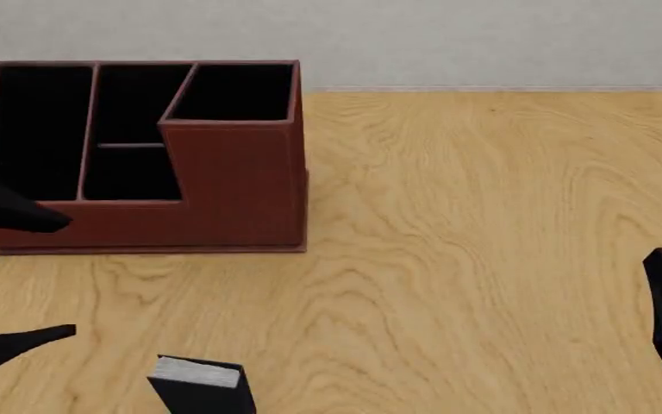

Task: Pick up the book and place it in the left compartment of the caddy.

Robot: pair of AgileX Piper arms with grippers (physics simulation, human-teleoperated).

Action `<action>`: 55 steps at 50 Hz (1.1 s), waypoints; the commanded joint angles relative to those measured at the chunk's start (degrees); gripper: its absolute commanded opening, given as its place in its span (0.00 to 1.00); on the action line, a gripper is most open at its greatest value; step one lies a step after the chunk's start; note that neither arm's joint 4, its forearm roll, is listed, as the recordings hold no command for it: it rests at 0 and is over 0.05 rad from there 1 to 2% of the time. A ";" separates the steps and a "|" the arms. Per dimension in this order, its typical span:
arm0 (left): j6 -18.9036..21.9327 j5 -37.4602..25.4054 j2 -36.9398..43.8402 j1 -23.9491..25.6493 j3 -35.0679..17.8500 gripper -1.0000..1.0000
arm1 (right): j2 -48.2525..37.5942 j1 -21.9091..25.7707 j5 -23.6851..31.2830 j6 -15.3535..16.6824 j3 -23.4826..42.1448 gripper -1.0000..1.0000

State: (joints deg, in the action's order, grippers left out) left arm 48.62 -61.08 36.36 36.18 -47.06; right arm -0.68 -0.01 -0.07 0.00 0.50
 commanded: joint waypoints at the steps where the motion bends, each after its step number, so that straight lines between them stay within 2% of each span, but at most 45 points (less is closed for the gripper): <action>1: -2.08 1.45 3.51 3.28 3.42 1.00 | 0.18 -0.01 0.04 -0.01 -0.12 1.00; 3: -1.67 1.23 3.63 3.01 3.28 1.00 | 0.18 -0.01 0.04 0.02 -0.12 1.00; 6: -3.34 2.31 5.80 4.80 2.86 1.00 | 0.19 -0.01 0.04 0.00 -0.12 1.00; 9: -2.93 3.20 5.29 4.34 5.16 1.00 | 0.19 0.00 0.04 0.00 -0.12 1.00; 13: -3.10 3.17 6.28 4.84 4.44 1.00 | 0.18 -0.01 0.04 0.01 -0.12 1.00; 14: -2.80 3.88 5.74 4.67 6.00 1.00 | 0.19 -0.01 0.04 0.00 -0.12 1.00; 22: -4.71 6.91 9.60 7.66 6.08 1.00 | 0.19 -0.01 0.04 0.01 -0.12 1.00; 36: -5.93 10.21 13.17 9.77 7.11 1.00 | 0.19 0.00 0.04 0.01 -0.12 1.00; 51: -8.97 13.21 17.36 13.45 7.41 1.00 | 0.20 -0.02 0.04 0.01 -0.12 1.00; 55: -10.83 13.83 19.28 15.30 6.57 1.00 | 0.19 0.00 0.04 0.01 -0.12 1.00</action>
State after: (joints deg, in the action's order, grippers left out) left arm 40.29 -48.93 52.68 48.74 -40.25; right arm -0.68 -0.01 -0.07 0.00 0.50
